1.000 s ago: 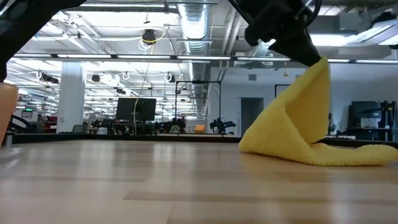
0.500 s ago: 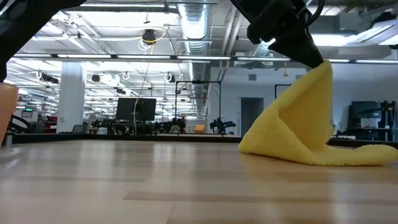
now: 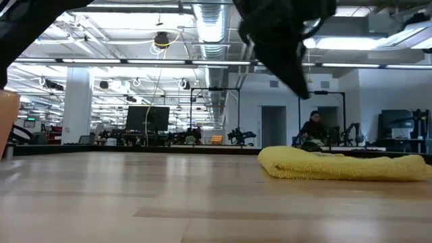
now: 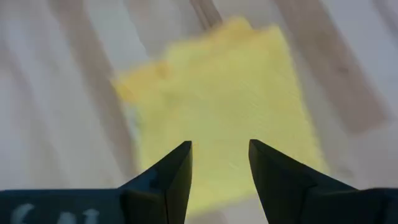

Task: Fold microfiber towels
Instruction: Put the yellow microfiber towel into the orange bin

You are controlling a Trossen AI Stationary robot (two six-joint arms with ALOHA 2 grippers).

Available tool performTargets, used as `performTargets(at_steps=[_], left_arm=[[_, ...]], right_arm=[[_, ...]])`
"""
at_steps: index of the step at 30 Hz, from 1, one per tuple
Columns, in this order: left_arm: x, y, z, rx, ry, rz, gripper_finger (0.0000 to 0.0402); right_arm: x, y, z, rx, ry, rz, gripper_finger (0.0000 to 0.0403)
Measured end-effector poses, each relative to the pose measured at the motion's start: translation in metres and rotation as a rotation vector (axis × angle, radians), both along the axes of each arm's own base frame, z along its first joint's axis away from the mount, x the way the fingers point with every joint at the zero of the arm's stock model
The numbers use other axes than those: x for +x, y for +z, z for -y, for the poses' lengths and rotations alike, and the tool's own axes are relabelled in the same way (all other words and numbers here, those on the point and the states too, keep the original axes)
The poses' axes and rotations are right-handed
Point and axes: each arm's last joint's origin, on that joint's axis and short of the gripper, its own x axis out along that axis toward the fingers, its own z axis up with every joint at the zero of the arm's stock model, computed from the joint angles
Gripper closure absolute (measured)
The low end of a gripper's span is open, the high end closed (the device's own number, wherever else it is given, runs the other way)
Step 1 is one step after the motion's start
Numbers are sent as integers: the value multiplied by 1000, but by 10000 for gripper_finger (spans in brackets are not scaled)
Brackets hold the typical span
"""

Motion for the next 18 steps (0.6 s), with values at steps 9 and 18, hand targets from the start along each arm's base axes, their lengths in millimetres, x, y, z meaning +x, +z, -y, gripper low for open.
performTargets(at_steps=[9, 18], left_arm=[[-19, -8, -21, -189, 238, -261, 248], [-33, -7, -28, -145, 337, -382, 248]], right_arm=[[0, 0, 0, -9, 17, -1, 249], [-1, 0, 0, -41, 43, 11, 249]])
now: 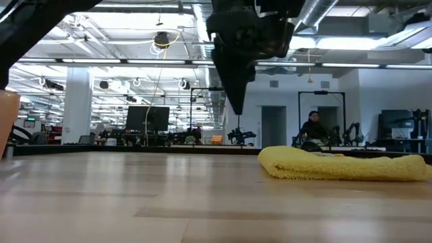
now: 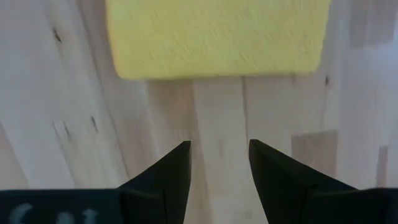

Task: Fold microfiber towels
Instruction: Put the yellow microfiber towel into the orange bin

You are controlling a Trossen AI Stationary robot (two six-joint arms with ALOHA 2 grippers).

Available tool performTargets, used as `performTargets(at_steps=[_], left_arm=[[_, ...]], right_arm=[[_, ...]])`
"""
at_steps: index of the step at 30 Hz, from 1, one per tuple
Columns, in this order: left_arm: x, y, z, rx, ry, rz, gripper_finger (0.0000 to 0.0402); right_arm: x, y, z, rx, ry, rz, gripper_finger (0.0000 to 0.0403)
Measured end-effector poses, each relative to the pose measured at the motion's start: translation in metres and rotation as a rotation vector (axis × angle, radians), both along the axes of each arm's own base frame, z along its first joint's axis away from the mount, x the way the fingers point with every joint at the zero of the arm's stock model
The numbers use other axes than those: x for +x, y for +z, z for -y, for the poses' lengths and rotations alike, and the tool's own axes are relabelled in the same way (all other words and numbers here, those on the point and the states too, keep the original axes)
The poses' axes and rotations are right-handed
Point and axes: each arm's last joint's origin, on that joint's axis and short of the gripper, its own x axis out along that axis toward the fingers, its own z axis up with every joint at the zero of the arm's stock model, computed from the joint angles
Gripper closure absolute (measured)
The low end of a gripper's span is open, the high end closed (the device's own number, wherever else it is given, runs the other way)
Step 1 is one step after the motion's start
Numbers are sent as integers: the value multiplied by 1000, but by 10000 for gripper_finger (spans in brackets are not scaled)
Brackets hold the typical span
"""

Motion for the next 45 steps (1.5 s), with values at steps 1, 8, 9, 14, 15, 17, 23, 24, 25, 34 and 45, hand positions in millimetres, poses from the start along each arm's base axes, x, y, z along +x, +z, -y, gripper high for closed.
performTargets(at_steps=[1, 8, 9, 14, 15, 17, 23, 24, 25, 34, 45], left_arm=[[-2, 0, 1, 2, 0, -16, 248], [-13, 3, 1, 76, 42, -111, 248], [-15, 4, 2, 92, 52, -119, 248], [-28, 14, 6, 165, 88, -183, 248], [-30, 17, 8, 174, 93, -182, 248], [-35, 30, 12, 172, 97, -146, 248], [-54, 72, 21, 243, 191, -15, 248], [-56, 77, 21, 253, 213, 4, 248], [-59, 81, 22, 256, 229, 19, 248], [-65, 89, 33, 265, 263, 54, 248], [-106, 56, 34, 393, 424, -34, 249]], right_arm=[[0, 0, 0, -1, 0, 1, 249], [0, 0, 0, -3, 1, 3, 249], [0, 0, 0, -5, 0, 5, 249], [1, 0, 0, -12, -5, 20, 249], [1, 0, 0, -11, -5, 22, 249], [1, 0, 0, -11, -5, 22, 249], [1, 0, 0, -20, 9, 17, 249], [1, 0, 0, -24, 17, 17, 249], [1, 0, 0, -27, 25, 16, 249], [0, 0, 0, -39, 44, 11, 249], [1, 0, 0, -69, 105, 1, 249]])
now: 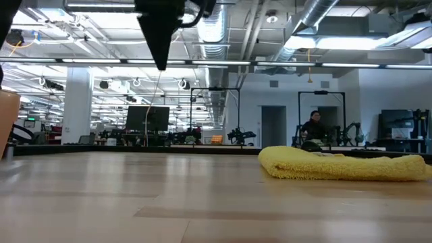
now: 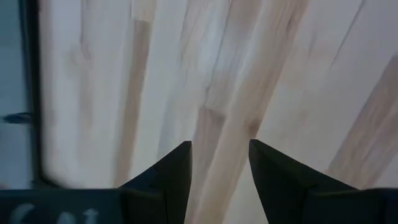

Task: Fold microfiber towels
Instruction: Put the yellow microfiber towel into the orange bin

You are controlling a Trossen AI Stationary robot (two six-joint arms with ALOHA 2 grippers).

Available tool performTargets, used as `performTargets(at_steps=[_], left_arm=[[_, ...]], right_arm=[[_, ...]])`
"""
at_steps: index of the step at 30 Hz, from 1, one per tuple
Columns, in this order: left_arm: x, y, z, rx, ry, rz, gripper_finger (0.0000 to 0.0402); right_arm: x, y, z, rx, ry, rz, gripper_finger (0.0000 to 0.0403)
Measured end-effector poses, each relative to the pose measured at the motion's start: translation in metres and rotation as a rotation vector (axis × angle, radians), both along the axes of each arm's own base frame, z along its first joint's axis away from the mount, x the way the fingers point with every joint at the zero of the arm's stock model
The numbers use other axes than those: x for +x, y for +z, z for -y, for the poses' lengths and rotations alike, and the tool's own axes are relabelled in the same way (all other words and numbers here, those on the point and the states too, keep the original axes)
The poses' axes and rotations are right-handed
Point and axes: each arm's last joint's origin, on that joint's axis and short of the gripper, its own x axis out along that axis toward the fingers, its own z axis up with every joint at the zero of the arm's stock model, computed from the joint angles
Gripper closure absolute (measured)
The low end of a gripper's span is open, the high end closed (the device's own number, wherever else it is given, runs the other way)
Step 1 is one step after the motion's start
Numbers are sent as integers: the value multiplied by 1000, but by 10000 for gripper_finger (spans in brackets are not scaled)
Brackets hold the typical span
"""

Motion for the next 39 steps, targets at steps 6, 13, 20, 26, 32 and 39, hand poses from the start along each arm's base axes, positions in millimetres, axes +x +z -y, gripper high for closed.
performTargets(at_steps=[6, 13, 20, 26, 32, 39], left_arm=[[-2, -21, -11, -181, 70, 360, 249], [19, -65, -36, -473, 185, 669, 249], [17, -94, -51, -552, 241, 813, 249], [11, -108, -54, -514, 308, 849, 249], [28, -136, -51, -569, 296, 870, 249], [44, -155, -49, -631, 260, 837, 249]], right_arm=[[2, 0, 2, -4, -10, 6, 249], [9, 0, 6, -8, -44, 26, 249], [14, 0, 11, -8, -68, 26, 249], [16, 0, 12, -8, -75, 26, 249], [18, 1, 14, 2, -91, 32, 249], [20, 2, 12, 21, -87, 44, 249]])
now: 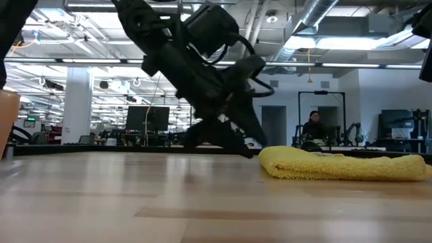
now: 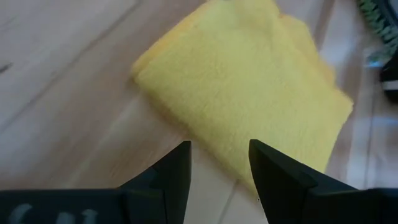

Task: Fold microfiber towels
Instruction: Put the yellow microfiber towel into the orange bin

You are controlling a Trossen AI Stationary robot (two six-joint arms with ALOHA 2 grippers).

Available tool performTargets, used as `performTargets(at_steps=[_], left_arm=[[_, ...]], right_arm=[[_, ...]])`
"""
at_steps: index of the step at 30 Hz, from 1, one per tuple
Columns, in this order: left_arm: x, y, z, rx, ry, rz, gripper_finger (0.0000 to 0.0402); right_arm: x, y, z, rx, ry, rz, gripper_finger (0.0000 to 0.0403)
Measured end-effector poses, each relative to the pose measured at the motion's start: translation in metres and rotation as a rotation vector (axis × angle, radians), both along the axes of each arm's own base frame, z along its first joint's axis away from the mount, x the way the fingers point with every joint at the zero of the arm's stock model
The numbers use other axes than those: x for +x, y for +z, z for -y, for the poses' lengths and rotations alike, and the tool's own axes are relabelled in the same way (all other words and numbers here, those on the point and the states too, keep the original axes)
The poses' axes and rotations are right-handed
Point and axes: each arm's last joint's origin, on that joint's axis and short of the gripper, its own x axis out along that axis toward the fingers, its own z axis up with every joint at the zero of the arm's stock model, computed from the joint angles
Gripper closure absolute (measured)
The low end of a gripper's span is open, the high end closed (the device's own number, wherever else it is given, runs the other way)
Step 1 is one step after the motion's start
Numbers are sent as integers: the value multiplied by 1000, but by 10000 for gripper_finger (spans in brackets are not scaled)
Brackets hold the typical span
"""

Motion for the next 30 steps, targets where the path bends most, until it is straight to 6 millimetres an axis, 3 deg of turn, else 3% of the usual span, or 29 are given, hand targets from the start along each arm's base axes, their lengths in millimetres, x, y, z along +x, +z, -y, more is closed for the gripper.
performTargets(at_steps=[12, 20, 30], left_arm=[[31, -26, 3, -39, -24, -1, 249], [46, -16, 5, -24, -120, 45, 249], [47, -14, 8, -56, -140, 49, 249]], right_arm=[[1, 1, 1, -2, -4, -2, 249], [1, 1, 1, -1, -5, -2, 249], [5, -5, 5, -39, -21, -34, 249]])
